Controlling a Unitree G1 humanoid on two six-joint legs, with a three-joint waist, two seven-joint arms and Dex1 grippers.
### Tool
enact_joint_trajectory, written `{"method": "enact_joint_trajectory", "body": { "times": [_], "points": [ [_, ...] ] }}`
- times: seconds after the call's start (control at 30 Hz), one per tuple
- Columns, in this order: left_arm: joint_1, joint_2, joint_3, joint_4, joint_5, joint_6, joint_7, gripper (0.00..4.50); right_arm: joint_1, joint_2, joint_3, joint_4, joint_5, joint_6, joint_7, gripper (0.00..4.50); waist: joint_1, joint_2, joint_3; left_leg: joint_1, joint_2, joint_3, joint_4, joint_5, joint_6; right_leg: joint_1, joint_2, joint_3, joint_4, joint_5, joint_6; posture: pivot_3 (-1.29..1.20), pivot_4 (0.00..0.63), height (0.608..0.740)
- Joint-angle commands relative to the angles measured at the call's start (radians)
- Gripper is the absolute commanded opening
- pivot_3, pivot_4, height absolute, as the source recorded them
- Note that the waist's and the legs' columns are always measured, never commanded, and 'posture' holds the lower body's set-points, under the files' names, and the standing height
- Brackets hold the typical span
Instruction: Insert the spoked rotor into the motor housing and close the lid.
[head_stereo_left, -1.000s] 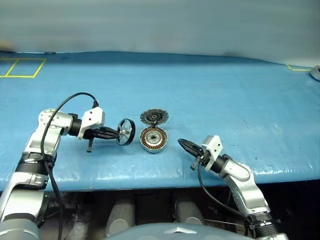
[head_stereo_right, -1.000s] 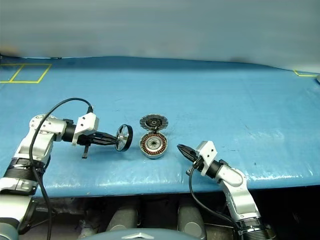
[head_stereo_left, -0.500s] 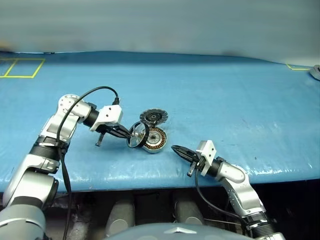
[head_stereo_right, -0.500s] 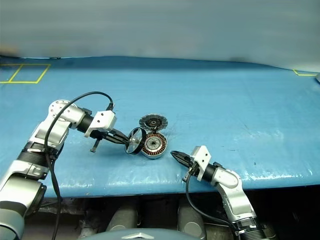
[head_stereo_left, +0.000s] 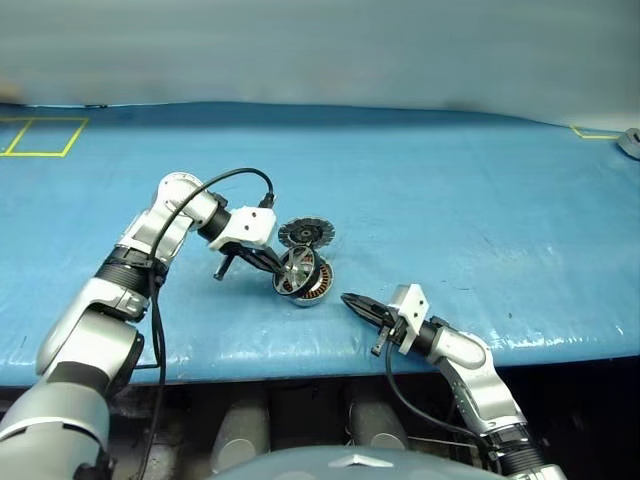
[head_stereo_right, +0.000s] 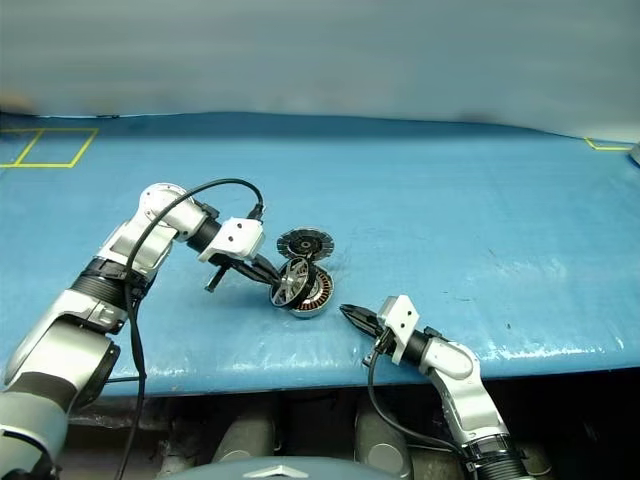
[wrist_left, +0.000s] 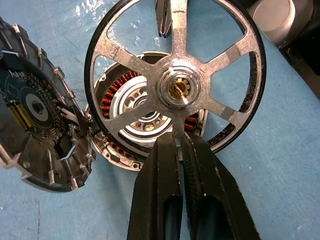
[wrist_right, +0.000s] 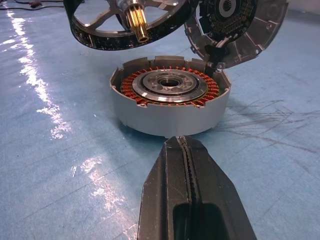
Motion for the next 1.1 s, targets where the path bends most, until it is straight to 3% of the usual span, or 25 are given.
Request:
{"method": "enact_joint_trajectory", "body": {
  "times": [0.03, 0.47, 0.93, 1.03, 1.1],
  "points": [
    [-0.041, -0.026, 0.001, 0.039, 0.023, -0.059, 0.002, 0.04, -0.002, 0.005, -0.006, -0.01, 0.0, -0.026, -0.009, 0.0, 0.002, 0.0, 0.0, 0.0, 0.0, 0.0, 0.0, 0.0, 0.0, 0.0, 0.0, 0.0, 0.0, 0.0, 0.0, 0.0, 0.15, 0.74],
    [-0.063, -0.071, 0.006, 0.167, 0.112, -0.202, 0.08, 0.04, 0.025, -0.007, -0.016, -0.023, -0.01, -0.034, -0.033, 0.0, 0.002, 0.0, 0.0, 0.0, 0.0, 0.0, 0.0, 0.0, 0.0, 0.0, 0.0, 0.0, 0.0, 0.0, 0.0, 0.0, 0.15, 0.74],
    [-0.09, -0.086, 0.01, 0.196, 0.124, -0.191, 0.076, 0.04, 0.012, -0.008, -0.016, -0.014, -0.016, -0.034, -0.042, 0.0, 0.002, 0.0, 0.0, -0.001, 0.0, 0.0, 0.0, 0.0, 0.0, 0.0, 0.0, 0.0, 0.0, 0.0, 0.0, 0.0, 0.15, 0.74],
    [-0.092, -0.087, 0.011, 0.198, 0.133, -0.212, 0.093, 0.74, 0.012, -0.008, -0.015, -0.012, -0.021, -0.035, -0.046, 0.0, 0.003, 0.0, 0.0, -0.001, 0.0, 0.0, 0.0, 0.0, 0.0, 0.0, 0.0, 0.0, -0.001, 0.0, 0.0, 0.0, 0.15, 0.74],
    [-0.091, -0.088, 0.016, 0.197, 0.134, -0.227, 0.103, 0.74, 0.013, -0.009, -0.016, -0.012, -0.024, -0.036, -0.048, 0.0, 0.003, 0.0, 0.0, -0.001, 0.0, 0.0, 0.0, 0.0, 0.0, 0.0, 0.0, 0.0, -0.001, 0.0, 0.0, 0.0, 0.15, 0.74]
  ]
}}
